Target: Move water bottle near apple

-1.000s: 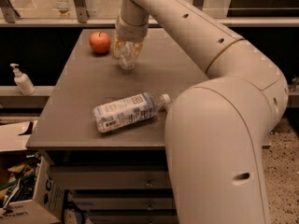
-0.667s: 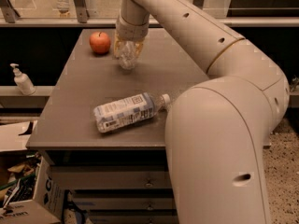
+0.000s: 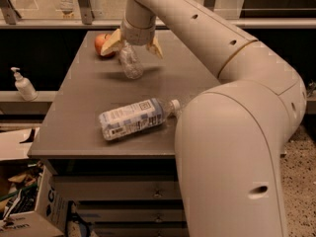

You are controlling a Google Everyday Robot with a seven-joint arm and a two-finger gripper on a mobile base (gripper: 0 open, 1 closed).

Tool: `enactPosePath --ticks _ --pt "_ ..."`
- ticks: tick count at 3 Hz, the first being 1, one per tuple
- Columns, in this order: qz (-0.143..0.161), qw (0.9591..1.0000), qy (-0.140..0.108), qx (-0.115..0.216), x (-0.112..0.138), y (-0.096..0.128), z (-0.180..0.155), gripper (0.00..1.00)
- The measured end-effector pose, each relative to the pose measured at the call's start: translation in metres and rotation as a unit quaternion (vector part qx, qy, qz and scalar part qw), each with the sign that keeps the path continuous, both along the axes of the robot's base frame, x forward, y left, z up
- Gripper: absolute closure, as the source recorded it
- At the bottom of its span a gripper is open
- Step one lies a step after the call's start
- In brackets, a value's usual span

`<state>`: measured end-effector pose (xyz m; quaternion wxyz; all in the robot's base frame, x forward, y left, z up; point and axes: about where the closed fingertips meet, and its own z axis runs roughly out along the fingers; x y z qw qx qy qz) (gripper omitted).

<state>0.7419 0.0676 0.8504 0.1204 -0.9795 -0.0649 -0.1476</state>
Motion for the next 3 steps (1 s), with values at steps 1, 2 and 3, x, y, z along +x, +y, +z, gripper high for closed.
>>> enactPosePath --ticks 1,2,3 --pt "-0.001 1.0 0.002 0.002 -0.001 0.001 0.001 0.0" --pt "-0.013 0.9994 0.018 0.027 -0.002 -0.007 0.01 0.0" --pt "-0.03 0.996 0.042 0.073 -0.005 -0.028 0.029 0.0"
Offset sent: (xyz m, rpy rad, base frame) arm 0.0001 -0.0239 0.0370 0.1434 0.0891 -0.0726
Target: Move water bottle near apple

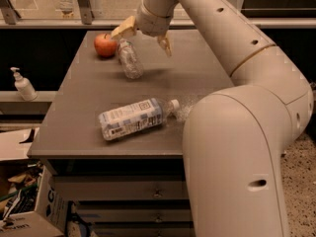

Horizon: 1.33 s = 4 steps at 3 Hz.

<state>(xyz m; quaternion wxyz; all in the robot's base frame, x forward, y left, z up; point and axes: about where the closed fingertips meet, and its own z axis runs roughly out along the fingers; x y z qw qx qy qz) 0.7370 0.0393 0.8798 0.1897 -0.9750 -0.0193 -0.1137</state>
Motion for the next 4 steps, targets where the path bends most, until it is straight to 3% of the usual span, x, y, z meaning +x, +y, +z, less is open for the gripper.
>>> enactPosePath --ticks 1,3,4 --pt "-0.023 0.9989 0.012 0.04 -0.006 -0.026 0.024 0.0" --pt "-0.082 0.9907 0.04 0.101 -0.031 -0.081 0.048 0.0" --pt "-0.084 0.9905 0.039 0.102 -0.029 -0.081 0.045 0.0"
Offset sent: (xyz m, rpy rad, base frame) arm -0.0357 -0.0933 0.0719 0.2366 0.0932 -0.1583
